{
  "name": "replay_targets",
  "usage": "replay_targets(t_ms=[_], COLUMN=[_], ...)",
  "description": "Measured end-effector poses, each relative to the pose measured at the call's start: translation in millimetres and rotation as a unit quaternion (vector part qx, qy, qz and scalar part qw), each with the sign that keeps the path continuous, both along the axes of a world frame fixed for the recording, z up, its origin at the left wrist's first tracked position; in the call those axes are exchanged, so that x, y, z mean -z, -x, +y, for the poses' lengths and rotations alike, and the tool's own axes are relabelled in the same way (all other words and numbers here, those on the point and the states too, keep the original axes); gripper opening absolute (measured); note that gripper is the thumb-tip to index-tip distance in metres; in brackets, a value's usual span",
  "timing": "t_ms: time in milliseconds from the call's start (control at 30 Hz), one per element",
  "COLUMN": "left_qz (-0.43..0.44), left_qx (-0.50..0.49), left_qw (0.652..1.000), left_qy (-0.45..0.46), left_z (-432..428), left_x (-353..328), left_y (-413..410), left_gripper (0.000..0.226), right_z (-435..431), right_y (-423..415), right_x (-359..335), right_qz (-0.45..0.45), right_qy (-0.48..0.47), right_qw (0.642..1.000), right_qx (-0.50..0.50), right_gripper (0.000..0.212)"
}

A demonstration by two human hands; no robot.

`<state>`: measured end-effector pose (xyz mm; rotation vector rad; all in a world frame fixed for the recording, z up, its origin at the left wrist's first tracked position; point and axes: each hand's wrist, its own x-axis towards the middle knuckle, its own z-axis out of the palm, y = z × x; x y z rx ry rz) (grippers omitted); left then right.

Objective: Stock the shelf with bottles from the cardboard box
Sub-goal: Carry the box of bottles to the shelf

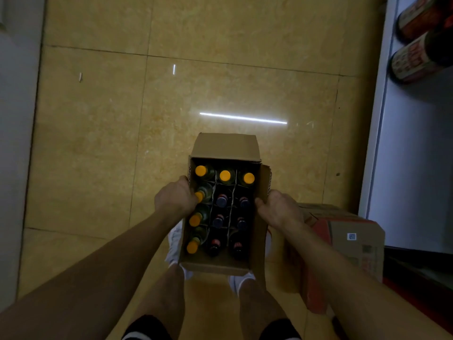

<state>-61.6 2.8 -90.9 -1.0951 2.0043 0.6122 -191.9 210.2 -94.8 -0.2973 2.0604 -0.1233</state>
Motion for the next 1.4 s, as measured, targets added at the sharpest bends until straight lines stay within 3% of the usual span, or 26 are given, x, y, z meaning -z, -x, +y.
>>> replay_targets(t_ms=[100,300,500,700,1167,1400], left_qz=[-0.006,0.043,0.055,0.065,0.124,0.113], left_qx=[0.013,0.014,0.020,0.041,0.065,0.066], left_qw=[1.000,0.999,0.996,0.995,0.989,0.991], left_qy=[-0.003,-0.027,-0.063,-0.062,-0.038,0.005], left_z=[-0.4,-24.7,-41.4,-67.8,-139.3,-149.8], left_x=[2.6,7.8,8.6,12.7,32.9,25.2], left_y=[2.7,-4.6,-0.4,25.7,125.5,181.1], left_gripper=[0.034,0.031,0.025,0.019,0.007,0.008], right_z=[-3.6,-0.7,-16.7,-41.8,-107.9,-116.9], right_y=[-0.1,-3.0,0.4,15.3,112.4,161.9], right_x=[2.6,1.8,-11.8,-14.7,-8.2,0.8], right_qz=[0.011,0.026,-0.005,0.011,0.095,0.098], right_qy=[0.006,-0.010,-0.049,-0.065,-0.007,0.033], right_qw=[1.000,1.000,0.998,0.996,0.990,0.991], right_qx=[-0.018,0.008,0.038,0.064,0.103,0.090], right_gripper=[0.028,0.037,0.026,0.029,0.018,0.019])
